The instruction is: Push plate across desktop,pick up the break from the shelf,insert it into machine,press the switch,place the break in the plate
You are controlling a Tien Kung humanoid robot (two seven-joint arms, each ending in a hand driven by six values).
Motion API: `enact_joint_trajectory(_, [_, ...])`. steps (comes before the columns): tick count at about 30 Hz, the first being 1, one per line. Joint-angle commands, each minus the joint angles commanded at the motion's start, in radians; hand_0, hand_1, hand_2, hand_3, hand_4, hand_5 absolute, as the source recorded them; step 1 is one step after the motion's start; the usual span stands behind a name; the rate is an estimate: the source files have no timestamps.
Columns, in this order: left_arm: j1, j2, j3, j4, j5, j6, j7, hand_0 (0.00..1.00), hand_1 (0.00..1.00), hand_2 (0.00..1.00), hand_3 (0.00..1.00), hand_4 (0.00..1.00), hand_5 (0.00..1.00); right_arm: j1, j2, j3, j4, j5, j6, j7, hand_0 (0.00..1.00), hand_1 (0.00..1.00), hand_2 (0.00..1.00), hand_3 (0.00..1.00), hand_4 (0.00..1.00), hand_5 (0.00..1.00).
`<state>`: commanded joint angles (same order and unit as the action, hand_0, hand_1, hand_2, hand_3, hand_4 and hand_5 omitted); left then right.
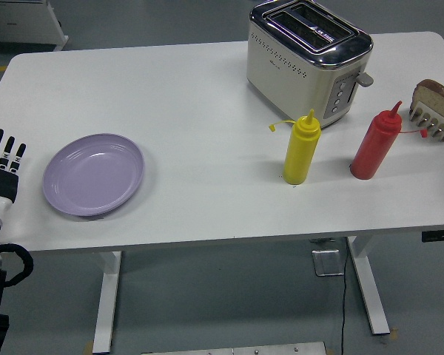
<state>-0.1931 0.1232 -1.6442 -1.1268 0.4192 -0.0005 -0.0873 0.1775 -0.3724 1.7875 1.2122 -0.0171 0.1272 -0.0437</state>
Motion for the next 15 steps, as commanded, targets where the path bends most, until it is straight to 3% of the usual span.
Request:
enact_joint_trajectory(8, [-0.003,-0.001,0.029,0.016,-0.005,-0.007,0.005,0.920,0.969,0.971,0.818,0.665,0.998,-0.003,-0.003,-0.011,0.016,-0.046,-0.015,0.018,0.788,0.745,0.716,0.709,0.499,0.412])
enact_joint_trajectory(15, [-0.012,-0.002,0.055,0.033,-0.011,-0.014,0.009,0.919,0.962,0.969,0.818,0.664,0.998,0.003,-0.021,-0.118,0.058,-0.272,-0.155,0.184,0.804,0.761,0.745,0.741,0.511,0.376])
